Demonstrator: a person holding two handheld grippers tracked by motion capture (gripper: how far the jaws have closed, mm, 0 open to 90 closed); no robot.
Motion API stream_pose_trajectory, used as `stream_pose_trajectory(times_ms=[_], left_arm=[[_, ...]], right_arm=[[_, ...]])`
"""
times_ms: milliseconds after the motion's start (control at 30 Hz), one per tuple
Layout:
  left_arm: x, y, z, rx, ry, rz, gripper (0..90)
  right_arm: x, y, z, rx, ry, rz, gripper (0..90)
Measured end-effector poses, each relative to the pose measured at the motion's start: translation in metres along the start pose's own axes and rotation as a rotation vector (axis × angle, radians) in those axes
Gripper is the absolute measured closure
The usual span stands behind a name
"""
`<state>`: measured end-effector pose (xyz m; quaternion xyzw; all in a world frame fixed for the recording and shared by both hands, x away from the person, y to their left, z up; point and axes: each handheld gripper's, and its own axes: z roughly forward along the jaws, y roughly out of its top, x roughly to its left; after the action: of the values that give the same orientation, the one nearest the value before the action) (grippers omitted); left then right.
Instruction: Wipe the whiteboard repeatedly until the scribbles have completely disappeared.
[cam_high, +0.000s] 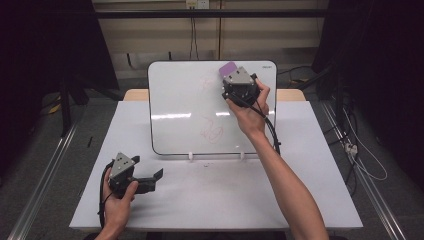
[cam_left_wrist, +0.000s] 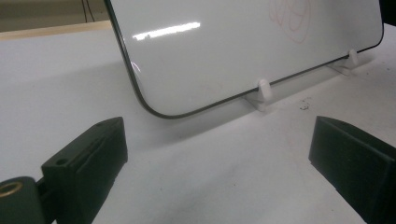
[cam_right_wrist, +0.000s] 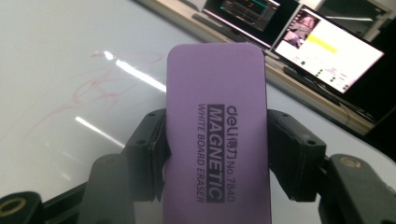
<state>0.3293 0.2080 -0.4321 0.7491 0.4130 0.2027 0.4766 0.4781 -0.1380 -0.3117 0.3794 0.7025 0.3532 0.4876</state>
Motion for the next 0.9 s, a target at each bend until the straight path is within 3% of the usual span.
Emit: stream_pose_trajectory(times_ms=[67, 167, 400, 467, 567, 633, 733, 833, 900], left_arm=[[0.0, 0.0, -0.001, -0.003, -0.002, 0.001, 4.1], [0.002, 0.0, -0.001, -0.004, 0.002, -0.001, 4.1], [0.001, 0.001, 0.0, -0.004, 0.004, 0.004, 4.1], [0.001, 0.0, 0.0, -0.005, 0.003, 0.0, 4.1], [0.002, 0.0, 0.0, -0.004, 0.0, -0.002, 4.1], [0.001, 0.0, -0.001, -0.002, 0.002, -0.001, 4.1], [0.002, 0.0, -0.002, -0.005, 0.0, -0.003, 4.1], [0.002, 0.0, -0.002, -0.005, 0.001, -0.002, 4.1], [0.002, 0.0, -0.002, -0.006, 0.001, -0.002, 4.1]], right_arm=[[0.0, -0.001, 0.005, 0.012, 0.001, 0.01, 41.6], [0.009, -0.001, 0.007, 0.015, 0.01, -0.013, 41.5], [0.044, 0.001, 0.006, 0.012, 0.061, -0.1, 41.5], [0.055, 0.001, 0.005, 0.006, 0.094, -0.103, 41.5], [0.065, 0.005, 0.005, 0.001, 0.107, -0.167, 41.6], [0.057, 0.008, 0.009, 0.004, 0.11, -0.14, 41.6], [0.035, 0.014, 0.016, 0.008, 0.064, -0.083, 41.6], [0.018, 0.023, 0.02, 0.012, 0.017, -0.084, 41.6], [0.013, 0.029, 0.022, 0.013, 0.013, -0.08, 41.6]])
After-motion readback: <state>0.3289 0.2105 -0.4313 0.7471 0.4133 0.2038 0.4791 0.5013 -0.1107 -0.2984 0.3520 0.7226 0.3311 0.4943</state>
